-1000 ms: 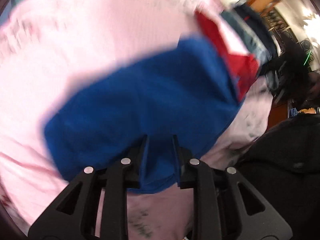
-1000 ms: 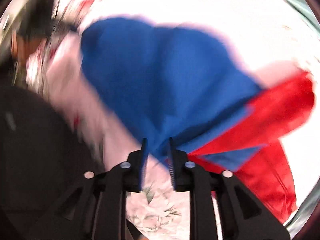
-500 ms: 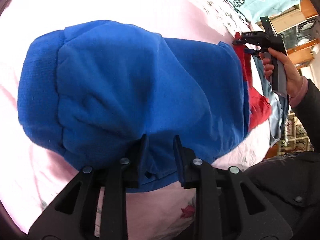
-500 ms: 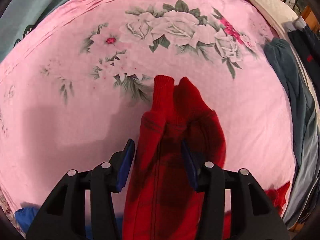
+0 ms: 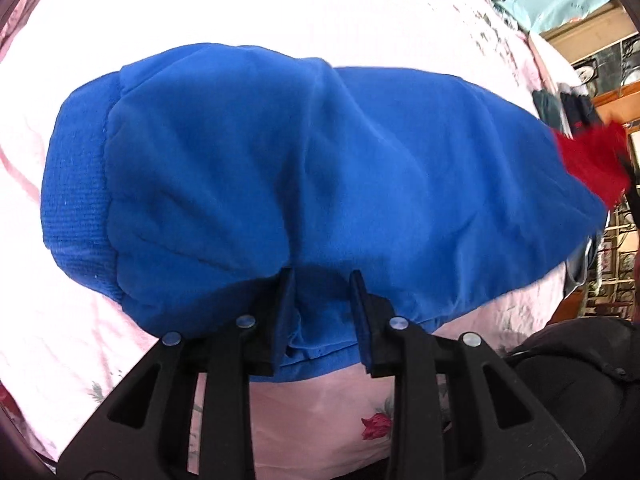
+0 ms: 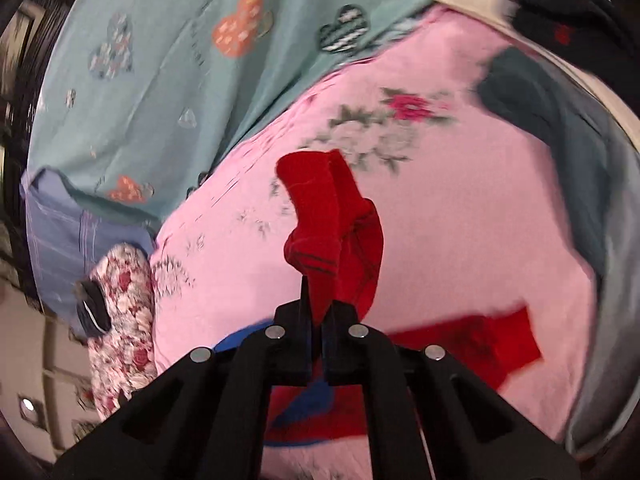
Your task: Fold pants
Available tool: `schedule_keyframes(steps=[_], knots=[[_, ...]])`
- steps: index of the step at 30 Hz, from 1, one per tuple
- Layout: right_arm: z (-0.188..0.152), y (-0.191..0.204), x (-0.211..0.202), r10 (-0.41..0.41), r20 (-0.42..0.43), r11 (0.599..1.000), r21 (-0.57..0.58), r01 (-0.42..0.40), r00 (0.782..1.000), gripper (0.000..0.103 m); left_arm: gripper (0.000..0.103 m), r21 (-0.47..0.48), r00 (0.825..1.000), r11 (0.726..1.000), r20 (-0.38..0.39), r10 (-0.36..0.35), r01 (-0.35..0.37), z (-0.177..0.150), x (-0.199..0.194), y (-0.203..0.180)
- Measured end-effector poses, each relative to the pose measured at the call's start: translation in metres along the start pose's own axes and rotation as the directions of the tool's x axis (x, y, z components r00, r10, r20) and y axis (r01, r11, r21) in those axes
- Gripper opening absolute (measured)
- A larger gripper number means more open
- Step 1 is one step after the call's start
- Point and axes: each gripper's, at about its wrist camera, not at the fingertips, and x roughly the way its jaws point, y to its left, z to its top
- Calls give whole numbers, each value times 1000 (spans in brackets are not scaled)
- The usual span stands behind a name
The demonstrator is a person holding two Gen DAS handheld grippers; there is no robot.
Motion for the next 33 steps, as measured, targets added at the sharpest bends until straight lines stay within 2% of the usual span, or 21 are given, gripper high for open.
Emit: schedule_keyframes(steps=[3, 4, 6, 7, 9, 11, 14, 16, 17, 18, 19, 20, 21, 22, 23, 24, 26, 28, 31, 33], knots=[[-37, -55, 3, -57, -16, 995, 79, 58, 998, 3, 42, 21, 1000, 1000, -17, 15, -15, 3, 2, -10], [-49, -75, 17, -100, -50, 991, 88, 105, 994, 3, 48, 37, 999, 999, -22, 23, -22, 4, 3, -12], [-66, -106, 38, -184, -122, 972, 122, 199, 975, 15, 55, 96, 998, 994, -33, 60, -57, 3, 5, -23], [-72, -115, 42, -174, -143, 968, 157, 196, 974, 16, 58, 126, 996, 989, -38, 84, -79, 3, 7, -28], [-75, -116, 33, -138, -123, 965, 207, 161, 983, 22, 59, 189, 988, 972, -42, 152, -141, 2, 9, -41], [-70, -105, 18, -173, -79, 970, 162, 184, 982, 24, 61, 217, 981, 960, -35, 191, -179, 0, 8, -47], [-56, -77, -6, -256, 42, 967, 20, 255, 966, 29, 65, 197, 980, 962, -25, 196, -187, 0, 2, -48], [-44, -64, -3, -287, 83, 952, -81, 294, 954, 36, 67, 185, 978, 962, -19, 207, -200, -2, 0, -48], [-38, -64, 3, -317, 93, 938, -117, 326, 944, 46, 67, 184, 977, 961, -17, 211, -204, -3, -1, -46], [-31, -63, 13, -385, 108, 905, -149, 398, 917, 51, 68, 182, 976, 960, -15, 217, -211, -3, 0, -48], [-27, -70, 20, -422, 99, 887, -159, 433, 901, 52, 68, 181, 975, 959, -12, 224, -218, -4, 0, -47], [-23, -79, 28, -434, 63, 882, -171, 438, 899, 51, 68, 180, 973, 957, -7, 233, -228, -4, -1, -49], [-21, -84, 38, -416, 17, 892, -183, 412, 909, 47, 69, 181, 971, 955, -1, 240, -236, -8, -3, -49], [-19, -86, 47, -380, -34, 909, -200, 366, 925, 36, 70, 181, 968, 952, 5, 251, -248, -9, -3, -50], [-17, -85, 53, -375, -58, 908, -223, 354, 925, 22, 72, 179, 966, 950, 9, 258, -256, -11, -2, -51], [-15, -79, 53, -388, -49, 895, -257, 363, 921, 13, 72, 175, 965, 950, 10, 263, -260, -12, -1, -51], [-8, -64, 38, -337, 4, 897, -302, 323, 941, 11, 72, 159, 963, 951, 13, 268, -267, -16, 0, -53], [-5, -56, 17, -280, 92, 903, -312, 295, 955, 11, 73, 146, 962, 951, 18, 273, -272, -17, 0, -54], [-9, -73, 19, -289, 154, 895, -306, 323, 945, 11, 74, 145, 960, 949, 22, 281, -281, -18, 5, -62], [-17, -99, 45, -398, 85, 862, -307, 404, 913, 15, 75, 151, 958, 946, 24, 286, -286, -18, 8, -63]])
